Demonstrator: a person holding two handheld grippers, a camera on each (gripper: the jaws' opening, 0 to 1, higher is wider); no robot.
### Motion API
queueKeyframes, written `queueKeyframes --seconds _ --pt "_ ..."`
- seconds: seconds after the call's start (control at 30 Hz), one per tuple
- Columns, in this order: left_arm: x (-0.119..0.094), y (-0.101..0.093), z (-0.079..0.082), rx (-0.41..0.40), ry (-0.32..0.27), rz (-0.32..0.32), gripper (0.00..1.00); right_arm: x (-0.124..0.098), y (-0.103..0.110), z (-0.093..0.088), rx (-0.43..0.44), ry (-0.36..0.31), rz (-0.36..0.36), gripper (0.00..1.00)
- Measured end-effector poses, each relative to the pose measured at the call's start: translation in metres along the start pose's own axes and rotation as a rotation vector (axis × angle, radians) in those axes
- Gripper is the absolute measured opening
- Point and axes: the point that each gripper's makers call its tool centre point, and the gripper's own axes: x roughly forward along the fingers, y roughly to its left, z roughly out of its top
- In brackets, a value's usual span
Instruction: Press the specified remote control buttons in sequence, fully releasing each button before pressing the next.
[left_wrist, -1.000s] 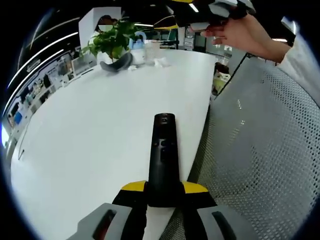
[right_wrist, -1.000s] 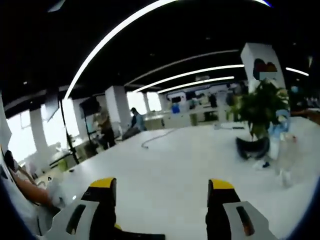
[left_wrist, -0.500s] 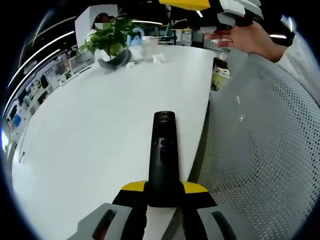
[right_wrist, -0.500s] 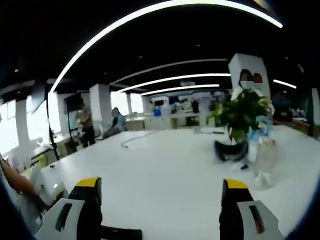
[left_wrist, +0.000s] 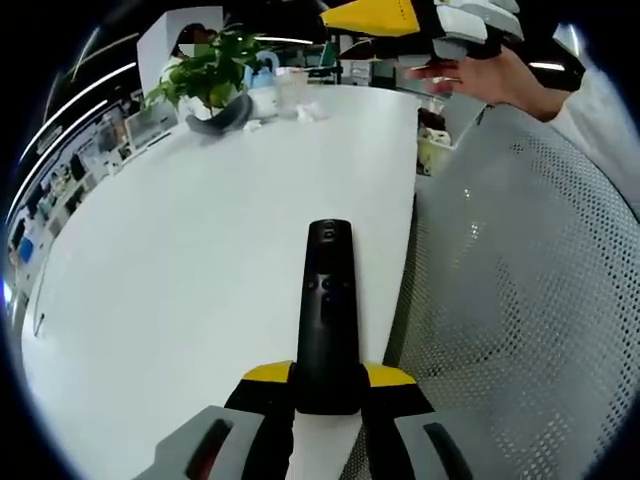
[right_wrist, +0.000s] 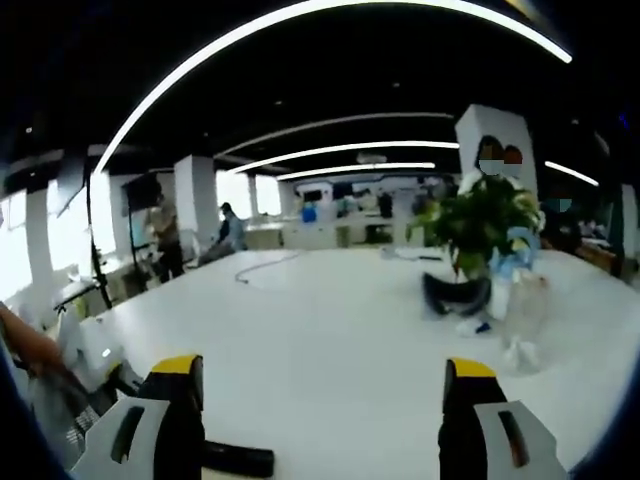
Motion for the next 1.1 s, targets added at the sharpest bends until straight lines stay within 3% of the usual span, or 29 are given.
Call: queueKeyframes --seconds 0.37,0.8,1.1 --pt "-0.003 0.014 -0.001 0.039 0.046 -0.060 0.24 0.002 0.000 -0.004 0.002 0.018 0.001 0.98" --pt "-0.003 0.048 -0.003 0.142 0.117 -0.045 0.24 0.003 -0.002 -0.008 0.008 0.039 -0.006 0.97" --pt "-0.002 0.083 0.005 0.149 0.134 -0.019 0.24 0.003 -0.001 -0.007 0.015 0.033 0.004 0.98"
